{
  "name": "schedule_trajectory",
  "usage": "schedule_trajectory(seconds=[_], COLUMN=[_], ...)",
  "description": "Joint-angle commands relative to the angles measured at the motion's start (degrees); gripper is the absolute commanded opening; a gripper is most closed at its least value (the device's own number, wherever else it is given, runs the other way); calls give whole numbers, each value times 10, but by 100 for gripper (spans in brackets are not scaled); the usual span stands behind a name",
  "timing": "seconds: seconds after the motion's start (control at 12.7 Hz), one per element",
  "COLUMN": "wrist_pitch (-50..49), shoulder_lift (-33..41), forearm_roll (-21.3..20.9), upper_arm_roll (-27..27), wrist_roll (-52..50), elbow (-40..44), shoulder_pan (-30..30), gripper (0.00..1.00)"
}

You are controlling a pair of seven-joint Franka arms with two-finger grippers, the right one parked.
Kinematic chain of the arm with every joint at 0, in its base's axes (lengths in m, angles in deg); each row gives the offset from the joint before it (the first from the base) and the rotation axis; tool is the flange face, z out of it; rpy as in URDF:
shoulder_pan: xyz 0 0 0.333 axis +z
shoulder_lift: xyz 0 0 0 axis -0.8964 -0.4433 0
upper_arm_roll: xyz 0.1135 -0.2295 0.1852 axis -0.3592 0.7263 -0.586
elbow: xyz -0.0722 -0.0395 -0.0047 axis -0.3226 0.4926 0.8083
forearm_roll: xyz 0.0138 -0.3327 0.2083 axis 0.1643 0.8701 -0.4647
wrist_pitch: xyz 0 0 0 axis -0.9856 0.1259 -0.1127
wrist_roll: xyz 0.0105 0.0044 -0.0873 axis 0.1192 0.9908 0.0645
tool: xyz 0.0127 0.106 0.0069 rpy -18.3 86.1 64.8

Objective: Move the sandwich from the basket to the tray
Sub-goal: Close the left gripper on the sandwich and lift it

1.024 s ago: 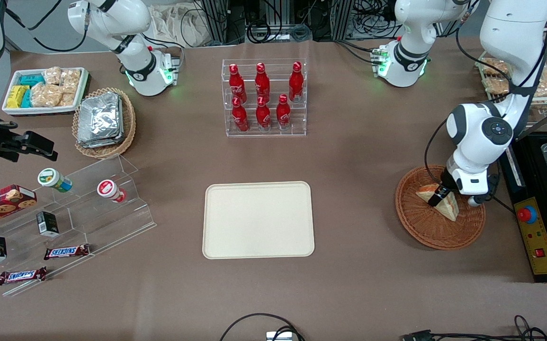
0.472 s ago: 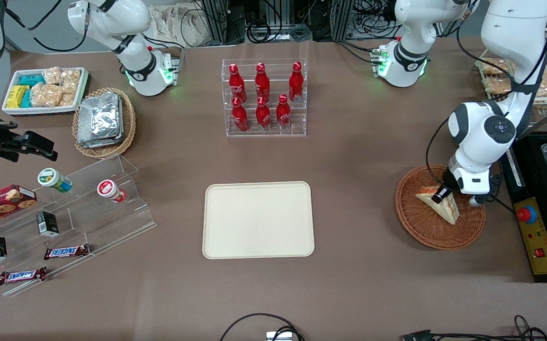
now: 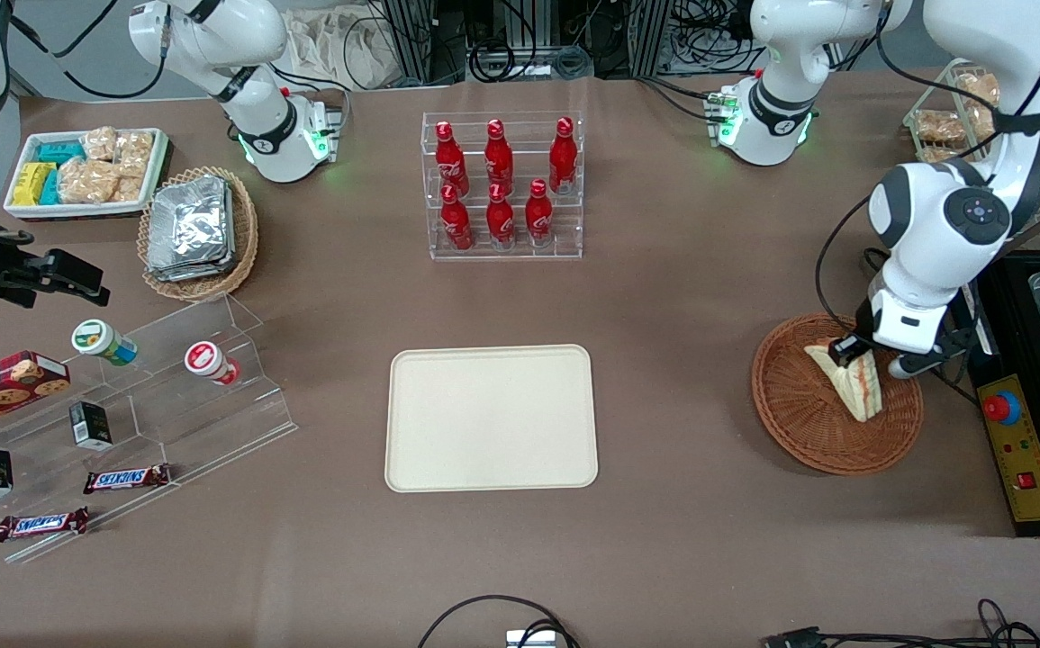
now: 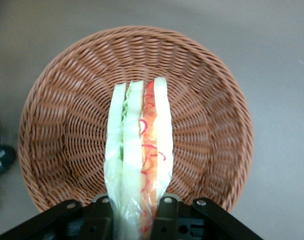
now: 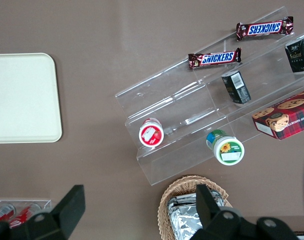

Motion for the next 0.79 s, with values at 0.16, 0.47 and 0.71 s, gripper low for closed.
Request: schedule_trajectory(seconds=[0.16,0.47,0.71], wrist_pitch=[-90,-232,-301], shoulder_lift=[39,34,-5], forearm_roll=[-5,-4,-2], upper_arm_roll=[8,71,122], wrist_roll=[163,198,187], elbow=[25,140,247], shoulder_pan=[-4,-6,-7], gripper=[18,17,17])
